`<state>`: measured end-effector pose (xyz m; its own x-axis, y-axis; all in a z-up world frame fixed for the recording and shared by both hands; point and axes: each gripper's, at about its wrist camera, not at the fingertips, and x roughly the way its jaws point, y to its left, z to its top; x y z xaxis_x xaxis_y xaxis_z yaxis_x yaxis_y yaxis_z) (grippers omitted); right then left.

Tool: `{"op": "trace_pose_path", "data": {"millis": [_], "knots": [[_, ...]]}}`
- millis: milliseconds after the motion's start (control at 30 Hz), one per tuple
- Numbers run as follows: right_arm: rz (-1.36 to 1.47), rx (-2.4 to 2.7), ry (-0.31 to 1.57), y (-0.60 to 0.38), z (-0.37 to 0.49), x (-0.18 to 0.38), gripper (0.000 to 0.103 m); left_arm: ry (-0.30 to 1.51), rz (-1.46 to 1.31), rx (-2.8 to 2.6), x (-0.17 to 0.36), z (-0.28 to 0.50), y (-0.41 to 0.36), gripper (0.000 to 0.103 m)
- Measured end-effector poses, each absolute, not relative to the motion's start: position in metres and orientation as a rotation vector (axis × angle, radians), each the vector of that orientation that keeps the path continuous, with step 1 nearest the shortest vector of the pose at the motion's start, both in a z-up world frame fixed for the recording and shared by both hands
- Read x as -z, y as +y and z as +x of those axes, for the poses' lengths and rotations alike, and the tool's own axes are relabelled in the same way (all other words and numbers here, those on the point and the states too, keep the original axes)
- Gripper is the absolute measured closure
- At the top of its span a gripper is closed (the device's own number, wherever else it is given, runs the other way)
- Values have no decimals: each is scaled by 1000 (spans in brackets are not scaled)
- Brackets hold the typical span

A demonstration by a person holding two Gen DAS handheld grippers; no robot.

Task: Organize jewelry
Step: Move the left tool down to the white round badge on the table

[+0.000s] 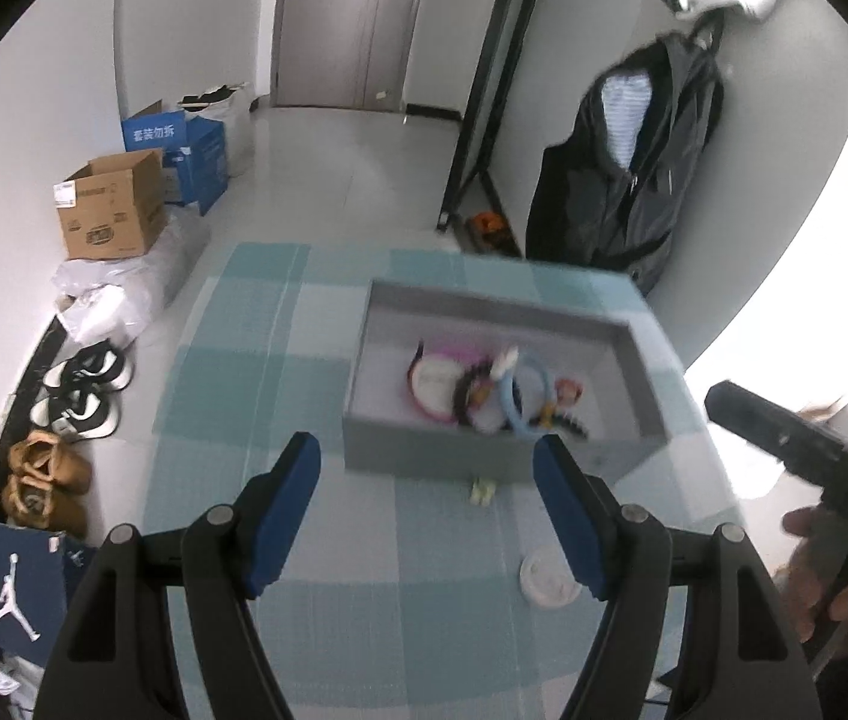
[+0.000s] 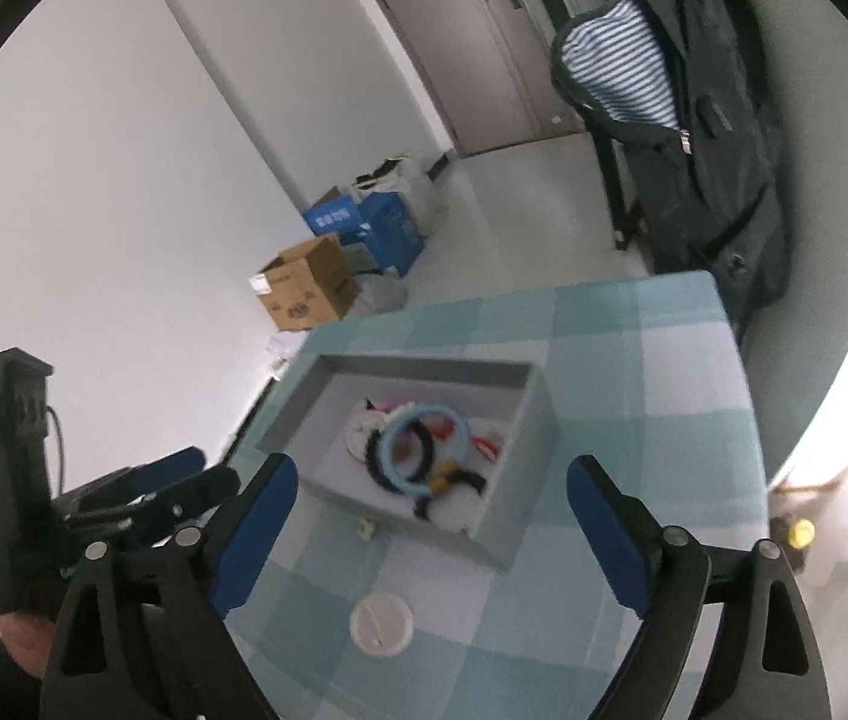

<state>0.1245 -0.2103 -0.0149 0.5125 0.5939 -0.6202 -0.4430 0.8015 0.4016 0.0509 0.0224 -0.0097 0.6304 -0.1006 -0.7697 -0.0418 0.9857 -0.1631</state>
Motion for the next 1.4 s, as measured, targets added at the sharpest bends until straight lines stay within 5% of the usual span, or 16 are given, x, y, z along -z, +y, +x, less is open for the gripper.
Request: {"op": "trace_pose_path", "data": {"millis": [367, 1200, 1267, 1333, 1400], "knots": [[99, -462, 880, -223, 98, 35, 0, 985, -109, 59, 32, 35, -6, 34], [137, -242, 947, -272, 86, 48, 0, 1208, 18, 68, 64, 48, -52, 34], [139, -269, 931, -270, 83, 45, 0, 1202, 17, 67, 63, 49, -53, 36], [144, -300, 923, -268, 80, 44, 0, 1182, 23, 82, 61, 48, -55, 61], [163, -330, 916, -267, 80, 42, 0, 1171, 36, 98, 60, 48, -58, 65]]}}
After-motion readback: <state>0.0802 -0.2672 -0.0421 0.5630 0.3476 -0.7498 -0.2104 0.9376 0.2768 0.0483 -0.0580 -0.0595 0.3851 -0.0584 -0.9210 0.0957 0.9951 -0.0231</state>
